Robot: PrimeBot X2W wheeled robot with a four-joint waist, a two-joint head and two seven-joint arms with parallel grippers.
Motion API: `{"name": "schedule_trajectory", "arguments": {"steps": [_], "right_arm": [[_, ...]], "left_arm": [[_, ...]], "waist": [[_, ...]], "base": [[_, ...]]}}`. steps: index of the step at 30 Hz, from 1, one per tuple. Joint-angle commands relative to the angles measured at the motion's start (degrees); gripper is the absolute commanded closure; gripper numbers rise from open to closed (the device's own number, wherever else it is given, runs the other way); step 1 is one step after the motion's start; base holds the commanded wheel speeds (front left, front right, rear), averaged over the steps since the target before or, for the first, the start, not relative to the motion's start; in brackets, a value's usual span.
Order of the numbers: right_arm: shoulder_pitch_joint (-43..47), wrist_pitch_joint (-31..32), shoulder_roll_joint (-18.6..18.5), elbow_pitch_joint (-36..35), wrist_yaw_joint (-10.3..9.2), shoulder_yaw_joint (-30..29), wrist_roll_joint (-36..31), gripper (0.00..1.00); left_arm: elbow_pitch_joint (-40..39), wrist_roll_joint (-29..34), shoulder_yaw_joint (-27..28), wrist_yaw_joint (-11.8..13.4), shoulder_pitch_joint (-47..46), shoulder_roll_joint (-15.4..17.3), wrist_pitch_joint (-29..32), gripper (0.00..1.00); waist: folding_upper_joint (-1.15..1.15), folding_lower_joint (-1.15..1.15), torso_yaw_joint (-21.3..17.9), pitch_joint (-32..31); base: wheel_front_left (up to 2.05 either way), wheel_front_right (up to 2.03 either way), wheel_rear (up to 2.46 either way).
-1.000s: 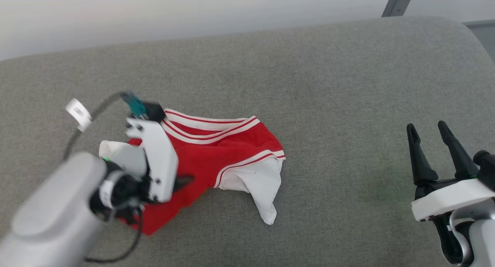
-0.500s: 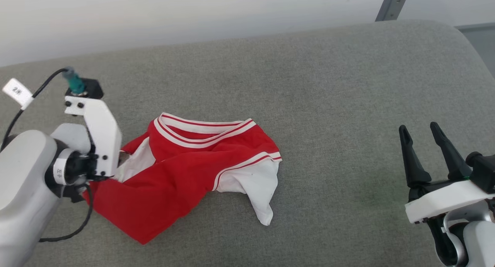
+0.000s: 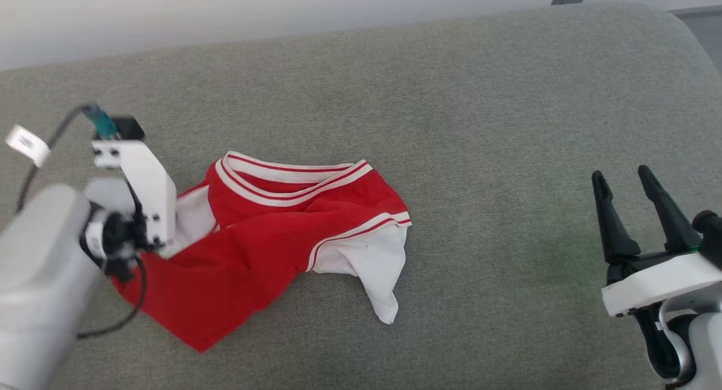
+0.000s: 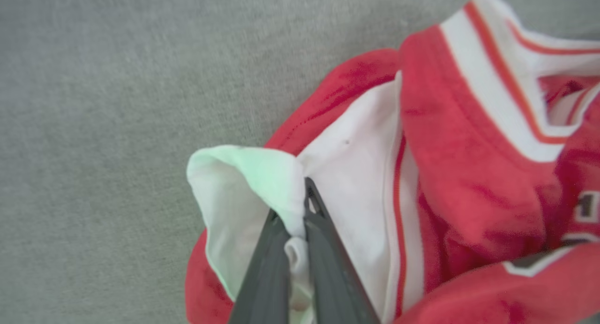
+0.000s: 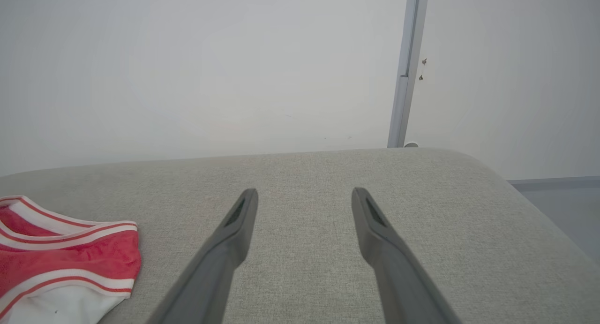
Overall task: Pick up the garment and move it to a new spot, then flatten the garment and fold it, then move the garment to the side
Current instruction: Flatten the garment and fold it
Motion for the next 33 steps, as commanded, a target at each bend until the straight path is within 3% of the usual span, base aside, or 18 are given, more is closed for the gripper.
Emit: {"name": "schedule_trajectory", "arguments": {"steps": [1,9,15,16,18,19,20,26,33], "right_arm": [[0.1,0.1,-0.3,0.0,-0.02,-0.2,-0.1,0.00],[0.2,0.8,-0.7,-1.1,-0.02,-0.7,-0.3,0.00],[-0.3,1.0,-1.0,-1.3,-0.02,-0.5,-0.1,0.00],[-0.4,1.0,-1.0,-1.3,-0.02,-0.4,0.0,0.00],[-0.5,1.2,-1.1,-1.3,-0.02,0.0,0.2,0.00],[-0.6,1.3,-1.2,-1.2,-0.02,0.1,0.2,0.00],[-0.8,1.4,-1.2,-1.3,-0.02,0.2,0.2,0.00],[-0.2,2.1,-1.6,-1.3,-0.02,2.2,0.4,0.00],[1.2,3.4,-1.9,-1.2,-0.02,6.0,1.1,0.00]], "left_arm": [[0.6,0.8,0.5,-0.1,-1.4,0.5,-1.0,1.00],[3.7,5.3,2.6,4.2,-5.2,6.2,-8.7,1.00],[8.3,4.8,3.8,7.1,-2.5,6.1,-12.2,1.00],[9.2,4.2,4.2,6.9,-2.1,5.7,-12.9,0.88],[10.9,3.0,5.5,6.9,-1.7,4.9,-14.3,0.35],[11.5,2.5,5.9,6.6,-1.4,4.7,-14.9,0.04],[12.1,1.9,6.2,6.2,-1.3,4.3,-15.5,0.00],[11.0,1.8,6.8,3.3,-2.3,3.7,-20.5,0.00],[1.6,4.2,6.6,0.3,1.8,4.2,-31.9,0.00]], "waist": [[0.00,0.00,0.4,-0.1],[0.00,0.00,1.8,0.6],[0.00,0.00,1.9,1.4],[0.00,0.00,1.9,1.5],[0.00,0.00,2.0,1.7],[0.00,0.00,2.0,1.7],[0.00,0.00,2.1,1.7],[0.00,0.00,3.5,0.1],[0.00,0.00,6.2,-2.9]], "base": [[0.00,0.00,0.00],[0.00,0.00,0.00],[0.00,0.00,0.00],[0.00,0.00,0.00],[0.00,0.00,0.00],[0.00,0.00,0.00],[0.00,0.00,0.00],[0.00,0.00,0.00],[0.00,0.00,0.00]]}}
